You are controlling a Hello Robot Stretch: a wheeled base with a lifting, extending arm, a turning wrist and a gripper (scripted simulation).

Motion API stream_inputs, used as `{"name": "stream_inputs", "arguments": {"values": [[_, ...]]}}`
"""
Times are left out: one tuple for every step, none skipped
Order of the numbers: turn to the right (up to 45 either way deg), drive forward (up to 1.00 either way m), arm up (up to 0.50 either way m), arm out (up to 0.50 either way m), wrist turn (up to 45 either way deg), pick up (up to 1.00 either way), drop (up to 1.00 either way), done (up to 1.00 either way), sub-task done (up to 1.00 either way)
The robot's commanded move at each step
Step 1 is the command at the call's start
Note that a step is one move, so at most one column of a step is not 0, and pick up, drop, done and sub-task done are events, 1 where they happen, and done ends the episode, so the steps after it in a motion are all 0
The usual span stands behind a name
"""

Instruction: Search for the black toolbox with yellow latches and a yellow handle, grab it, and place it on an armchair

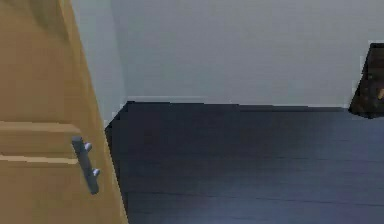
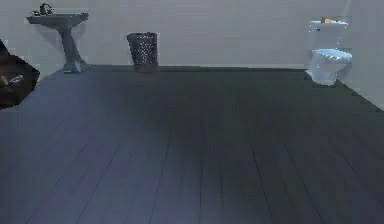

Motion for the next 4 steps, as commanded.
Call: {"name": "stream_inputs", "arguments": {"values": [[-45.0,0.00,0.00,0.00,0.0,0.00,0.00,0.00,0.00],[-33.0,0.00,0.00,0.00,0.0,0.00,0.00,0.00,0.00],[0.0,0.95,0.00,0.00,0.0,0.00,0.00,0.00,0.00],[-9.0,0.00,0.00,0.00,0.0,0.00,0.00,0.00,0.00]]}}
